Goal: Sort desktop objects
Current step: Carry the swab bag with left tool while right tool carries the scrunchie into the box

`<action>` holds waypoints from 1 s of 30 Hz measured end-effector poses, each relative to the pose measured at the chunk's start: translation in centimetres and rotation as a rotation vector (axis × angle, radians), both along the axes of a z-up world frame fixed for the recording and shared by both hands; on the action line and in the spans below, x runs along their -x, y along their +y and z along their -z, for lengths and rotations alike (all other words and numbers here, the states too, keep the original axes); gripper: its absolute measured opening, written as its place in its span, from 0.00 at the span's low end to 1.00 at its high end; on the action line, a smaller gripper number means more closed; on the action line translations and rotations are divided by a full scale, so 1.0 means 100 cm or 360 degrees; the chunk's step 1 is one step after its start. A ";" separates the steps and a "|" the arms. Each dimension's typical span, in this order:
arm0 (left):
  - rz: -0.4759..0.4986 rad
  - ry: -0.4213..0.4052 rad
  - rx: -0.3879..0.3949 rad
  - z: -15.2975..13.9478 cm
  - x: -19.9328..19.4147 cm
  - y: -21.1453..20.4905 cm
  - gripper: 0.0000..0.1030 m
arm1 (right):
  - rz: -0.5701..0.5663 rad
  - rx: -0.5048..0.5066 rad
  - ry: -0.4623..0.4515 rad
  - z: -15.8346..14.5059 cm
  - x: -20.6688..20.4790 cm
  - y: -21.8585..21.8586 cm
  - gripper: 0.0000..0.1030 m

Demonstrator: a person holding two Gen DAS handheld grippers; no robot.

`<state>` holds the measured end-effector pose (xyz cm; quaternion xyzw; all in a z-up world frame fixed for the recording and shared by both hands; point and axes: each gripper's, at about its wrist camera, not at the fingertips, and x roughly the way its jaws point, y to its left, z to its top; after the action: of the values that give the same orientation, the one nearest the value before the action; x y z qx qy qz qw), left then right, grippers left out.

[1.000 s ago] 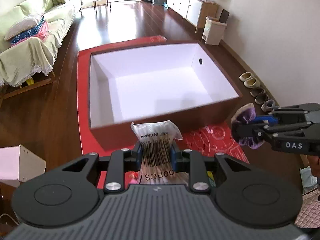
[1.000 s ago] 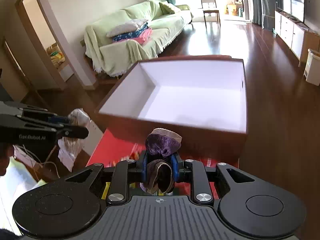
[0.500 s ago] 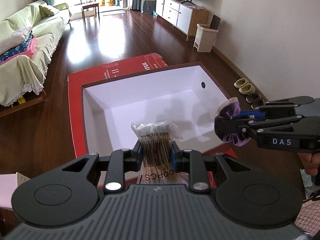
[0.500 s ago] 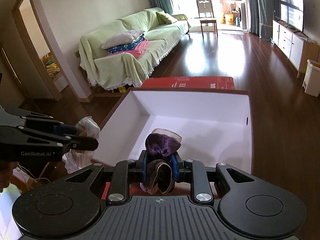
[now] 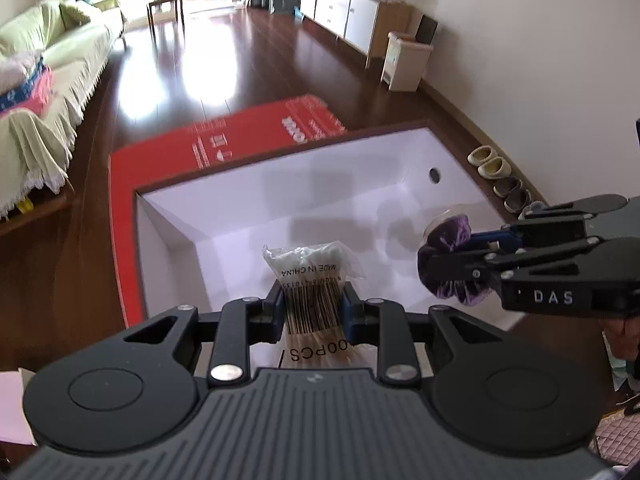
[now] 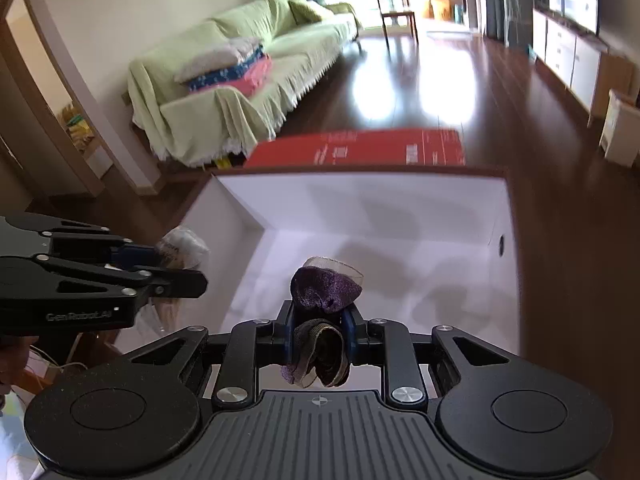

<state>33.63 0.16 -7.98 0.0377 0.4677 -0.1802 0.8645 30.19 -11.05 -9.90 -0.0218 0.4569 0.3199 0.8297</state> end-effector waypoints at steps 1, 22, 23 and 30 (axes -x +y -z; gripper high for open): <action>-0.0002 0.0024 -0.0005 0.007 -0.005 0.000 0.22 | 0.0005 0.0011 0.0022 0.006 -0.003 0.002 0.22; -0.0100 0.0209 -0.0068 0.085 -0.055 -0.002 0.22 | 0.0076 0.0164 0.0230 0.068 -0.059 0.011 0.23; -0.0102 0.0212 -0.0061 0.087 -0.057 -0.002 0.23 | 0.0085 0.0165 0.0250 0.070 -0.062 0.011 0.23; -0.0115 0.0249 -0.0022 0.090 -0.065 -0.009 0.24 | 0.0105 0.0193 0.0322 0.069 -0.074 0.007 0.23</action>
<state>40.09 -0.75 -16.97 0.0124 0.5361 -0.1481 0.8310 37.63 -10.40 -16.81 -0.0246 0.5572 0.2649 0.7866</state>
